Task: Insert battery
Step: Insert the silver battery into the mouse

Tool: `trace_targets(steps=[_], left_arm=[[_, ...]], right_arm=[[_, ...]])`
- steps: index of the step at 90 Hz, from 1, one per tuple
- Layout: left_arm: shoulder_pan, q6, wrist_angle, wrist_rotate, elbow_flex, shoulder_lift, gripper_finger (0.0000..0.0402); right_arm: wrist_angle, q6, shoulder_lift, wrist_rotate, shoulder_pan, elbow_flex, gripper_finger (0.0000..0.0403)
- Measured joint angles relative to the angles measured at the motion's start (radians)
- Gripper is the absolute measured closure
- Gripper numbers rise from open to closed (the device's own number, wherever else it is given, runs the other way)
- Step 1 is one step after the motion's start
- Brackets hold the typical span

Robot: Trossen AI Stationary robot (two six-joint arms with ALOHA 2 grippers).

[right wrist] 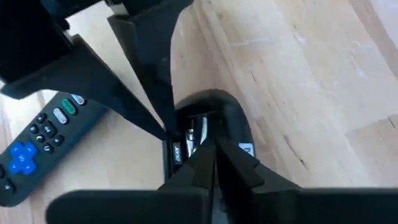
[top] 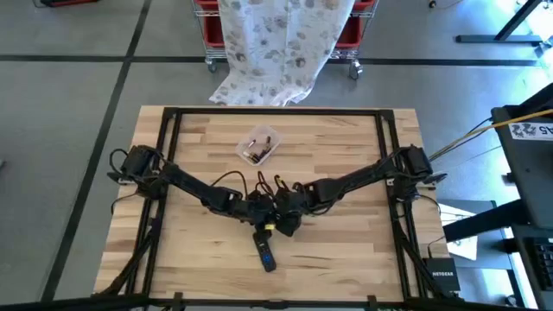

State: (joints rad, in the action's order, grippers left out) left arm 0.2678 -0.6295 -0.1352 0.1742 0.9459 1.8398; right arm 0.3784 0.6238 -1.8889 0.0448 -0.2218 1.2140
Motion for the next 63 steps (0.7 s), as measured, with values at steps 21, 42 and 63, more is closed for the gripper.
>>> trace_targets(steps=[21,42,63], left_arm=[[0.000,-0.027,0.000,-0.003,0.000,-0.037,0.0398],[-0.002,-0.030,0.000,0.000,0.000,-0.069,0.0398],[-0.002,-0.078,0.081,-0.010,0.000,-0.072,0.0398]], right_arm=[[0.013,-0.001,0.018,-0.029,0.000,0.000,0.0402],[0.073,-0.026,0.055,-0.035,0.000,0.002,0.0402],[0.125,-0.034,0.052,-0.056,0.000,0.002,0.0402]])
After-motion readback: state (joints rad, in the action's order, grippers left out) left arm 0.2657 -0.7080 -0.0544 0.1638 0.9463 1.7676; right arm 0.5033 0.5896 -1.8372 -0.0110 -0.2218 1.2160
